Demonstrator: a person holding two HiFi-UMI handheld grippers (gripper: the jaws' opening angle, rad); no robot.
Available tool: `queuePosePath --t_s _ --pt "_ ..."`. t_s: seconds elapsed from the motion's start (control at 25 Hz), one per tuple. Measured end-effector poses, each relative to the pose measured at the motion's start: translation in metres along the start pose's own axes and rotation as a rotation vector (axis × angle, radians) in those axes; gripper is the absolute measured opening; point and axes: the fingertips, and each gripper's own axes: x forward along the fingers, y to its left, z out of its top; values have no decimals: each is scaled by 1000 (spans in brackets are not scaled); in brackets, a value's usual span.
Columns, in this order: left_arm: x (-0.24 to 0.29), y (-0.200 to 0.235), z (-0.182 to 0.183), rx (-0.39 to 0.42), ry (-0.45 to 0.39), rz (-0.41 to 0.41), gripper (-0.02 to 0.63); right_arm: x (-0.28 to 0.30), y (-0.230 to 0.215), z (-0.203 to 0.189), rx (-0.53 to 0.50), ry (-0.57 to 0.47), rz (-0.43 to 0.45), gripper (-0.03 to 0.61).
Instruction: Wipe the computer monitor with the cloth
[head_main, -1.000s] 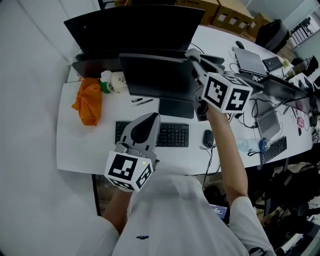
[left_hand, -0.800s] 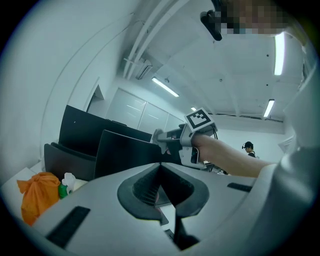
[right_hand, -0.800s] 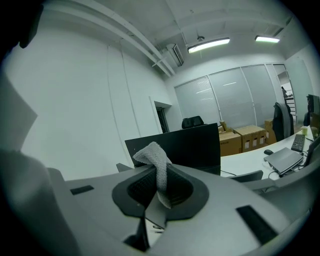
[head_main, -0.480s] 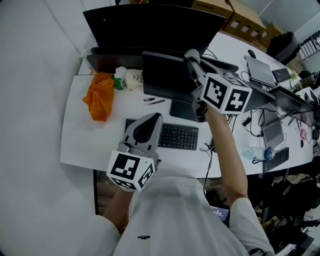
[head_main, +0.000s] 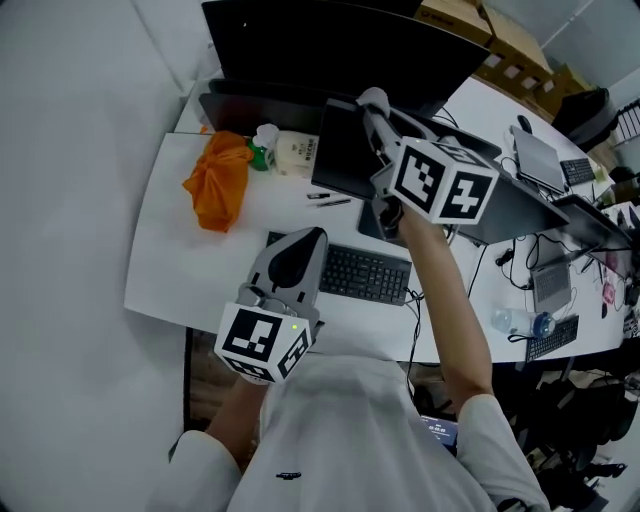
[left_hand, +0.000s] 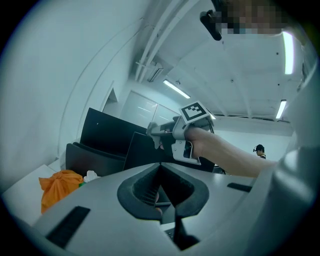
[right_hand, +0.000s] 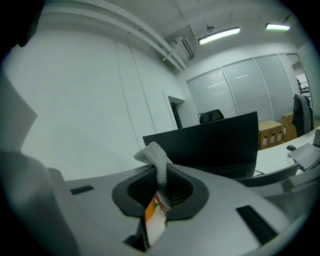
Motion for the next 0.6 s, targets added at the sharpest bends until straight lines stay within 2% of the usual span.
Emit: queuePosePath --t_s 0.36,0.48,0.6 --pt "-21 25 -8 -29 -3 79 18 31 37 -4 -15 -31 38 38" --pt "-29 34 -11 -38 -5 110 19 40 48 -8 -30 -81 37 38" --pt "-39 41 -19 -47 8 138 18 48 61 -14 15 -138 81 38"
